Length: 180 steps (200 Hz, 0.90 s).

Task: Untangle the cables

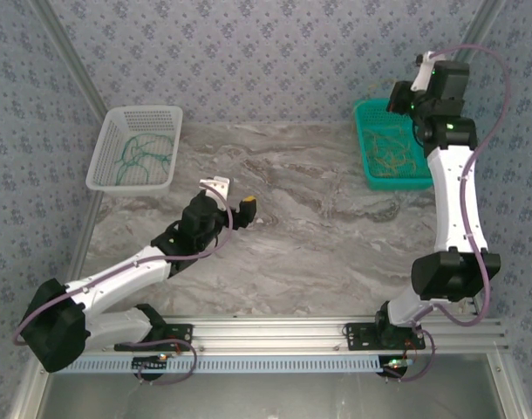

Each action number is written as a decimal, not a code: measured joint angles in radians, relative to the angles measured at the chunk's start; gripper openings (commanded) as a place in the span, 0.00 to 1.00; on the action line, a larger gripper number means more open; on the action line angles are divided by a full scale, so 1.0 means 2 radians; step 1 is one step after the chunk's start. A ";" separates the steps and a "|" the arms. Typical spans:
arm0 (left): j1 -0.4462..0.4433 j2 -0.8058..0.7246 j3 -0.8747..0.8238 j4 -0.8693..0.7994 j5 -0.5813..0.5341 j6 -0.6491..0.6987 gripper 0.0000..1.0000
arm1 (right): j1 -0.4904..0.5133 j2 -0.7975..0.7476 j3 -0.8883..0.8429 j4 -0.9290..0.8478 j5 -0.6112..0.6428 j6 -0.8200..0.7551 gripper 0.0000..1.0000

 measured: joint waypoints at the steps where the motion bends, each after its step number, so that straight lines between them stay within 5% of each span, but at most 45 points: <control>1: 0.000 0.000 0.000 0.000 0.000 0.000 0.91 | 0.000 -0.001 0.003 0.000 0.000 0.000 0.00; 115: 0.000 -0.014 -0.019 0.014 -0.007 0.000 0.91 | -0.050 0.004 0.142 0.016 0.046 0.025 0.00; 180: 0.000 -0.012 -0.025 0.017 -0.007 0.000 0.91 | -0.058 0.108 0.322 -0.008 0.093 0.015 0.00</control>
